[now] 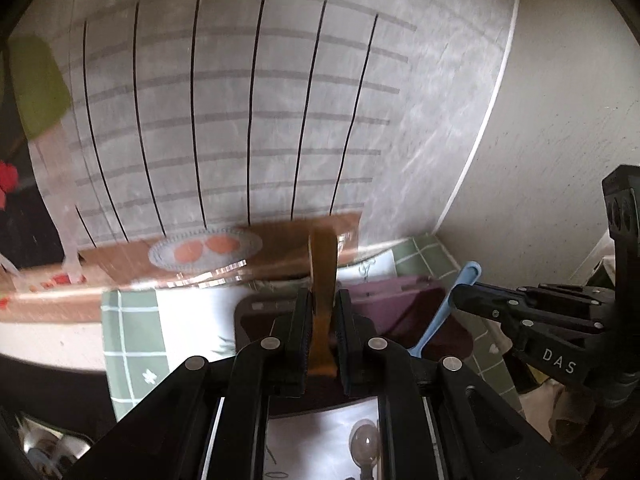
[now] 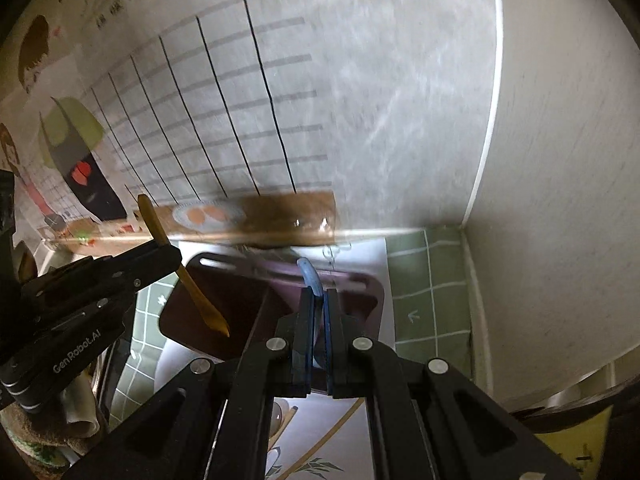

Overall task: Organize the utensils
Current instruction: 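Lift the wooden spoon with the left tool while the right tool lifts the blue spoon toward the caddy, then drop both spoons into the purple caddy and open both tools, then grasp the white-handled spoon with the left tool while the right tool grasps the metal spoon, then lift both spoons and lower them into the purple caddy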

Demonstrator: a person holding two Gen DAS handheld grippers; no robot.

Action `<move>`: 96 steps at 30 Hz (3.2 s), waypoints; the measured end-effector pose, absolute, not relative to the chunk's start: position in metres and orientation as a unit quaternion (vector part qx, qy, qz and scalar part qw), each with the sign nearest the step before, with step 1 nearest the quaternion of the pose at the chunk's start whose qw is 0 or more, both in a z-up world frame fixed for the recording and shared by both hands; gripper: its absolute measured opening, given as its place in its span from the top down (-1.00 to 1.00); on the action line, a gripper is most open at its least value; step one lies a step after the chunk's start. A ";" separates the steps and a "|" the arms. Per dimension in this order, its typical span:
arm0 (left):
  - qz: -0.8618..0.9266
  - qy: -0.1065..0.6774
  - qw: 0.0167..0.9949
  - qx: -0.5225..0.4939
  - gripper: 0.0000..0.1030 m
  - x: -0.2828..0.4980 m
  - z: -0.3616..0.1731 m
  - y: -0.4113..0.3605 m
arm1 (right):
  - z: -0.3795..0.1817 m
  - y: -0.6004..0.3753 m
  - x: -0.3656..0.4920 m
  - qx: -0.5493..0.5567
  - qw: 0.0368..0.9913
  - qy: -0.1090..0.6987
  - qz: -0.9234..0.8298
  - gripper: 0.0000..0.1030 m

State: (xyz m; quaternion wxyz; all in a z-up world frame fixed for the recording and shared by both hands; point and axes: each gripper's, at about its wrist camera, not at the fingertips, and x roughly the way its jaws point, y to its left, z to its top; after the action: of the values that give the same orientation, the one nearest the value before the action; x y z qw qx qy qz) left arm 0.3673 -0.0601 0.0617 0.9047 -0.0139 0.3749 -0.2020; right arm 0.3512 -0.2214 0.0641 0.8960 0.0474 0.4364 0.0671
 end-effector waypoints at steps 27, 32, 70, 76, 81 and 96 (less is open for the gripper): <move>-0.145 0.360 0.922 0.014 -0.54 0.182 0.062 -0.008 | 0.066 -0.205 0.171 -0.032 0.936 0.350 -0.002 -1.00; -0.146 0.371 0.917 0.014 -0.54 0.173 0.051 -0.003 | 0.039 -0.227 0.163 -0.030 0.918 0.395 -0.023 -1.00; -0.219 0.492 0.843 -0.023 0.40 0.203 -0.025 -0.019 | -0.019 -0.243 0.152 -0.012 0.863 0.505 0.024 0.51; -0.152 0.542 0.827 -0.005 0.40 0.252 -0.053 -0.037 | 0.006 -0.244 0.143 0.002 0.877 0.480 0.030 0.51; -0.134 0.555 0.821 -0.003 0.40 0.262 -0.067 -0.046 | 0.016 -0.246 0.136 0.015 0.883 0.468 0.027 0.51; -0.191 0.468 0.862 -0.029 0.56 0.213 -0.025 -0.025 | 0.039 -0.241 0.140 0.024 0.893 0.448 0.033 0.51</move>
State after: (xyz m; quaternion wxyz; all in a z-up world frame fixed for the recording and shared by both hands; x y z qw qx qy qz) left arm 0.2132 -0.0248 -0.0248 0.8623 -0.0292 0.4681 -0.1909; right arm 0.1395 -0.2411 0.0391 0.8929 0.0238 0.4484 0.0330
